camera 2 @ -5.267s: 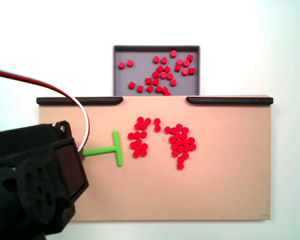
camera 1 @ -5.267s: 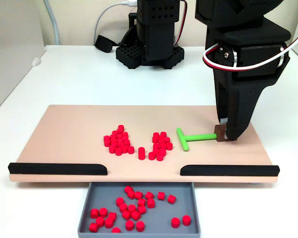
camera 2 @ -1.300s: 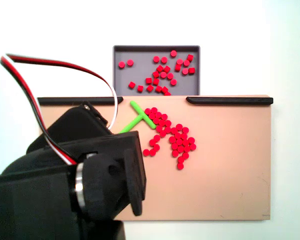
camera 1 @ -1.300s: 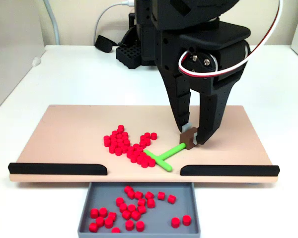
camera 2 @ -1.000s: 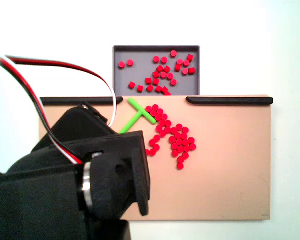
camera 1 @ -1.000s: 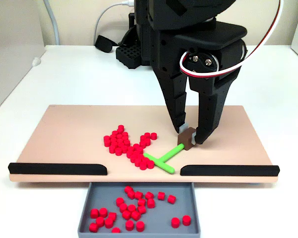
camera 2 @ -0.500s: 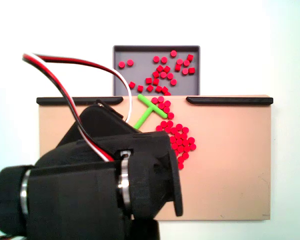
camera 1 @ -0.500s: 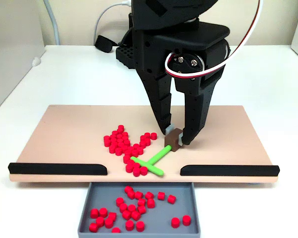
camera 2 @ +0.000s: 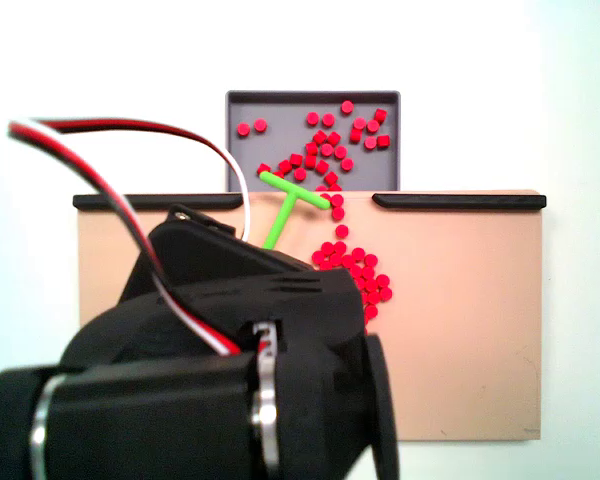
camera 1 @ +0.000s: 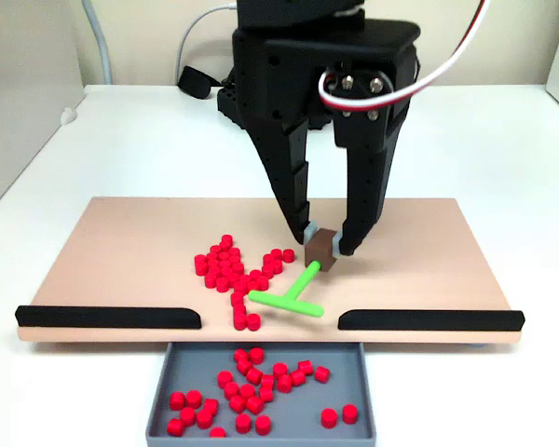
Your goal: Push granules from left to the grey container
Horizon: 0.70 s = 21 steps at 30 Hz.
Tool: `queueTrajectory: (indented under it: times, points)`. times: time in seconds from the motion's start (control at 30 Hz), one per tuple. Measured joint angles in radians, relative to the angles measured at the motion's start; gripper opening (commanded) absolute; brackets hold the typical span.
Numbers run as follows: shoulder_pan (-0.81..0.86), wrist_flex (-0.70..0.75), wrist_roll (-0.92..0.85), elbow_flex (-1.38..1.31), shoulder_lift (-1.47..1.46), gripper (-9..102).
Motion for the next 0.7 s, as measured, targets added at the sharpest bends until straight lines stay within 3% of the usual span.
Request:
queueTrajectory:
  times: [0.33, 0.7]
  points:
    - [0.0, 0.023, -0.061, 0.13, 0.181, 0]
    - [0.049, 0.023, -0.328, 0.517, 0.551, 0]
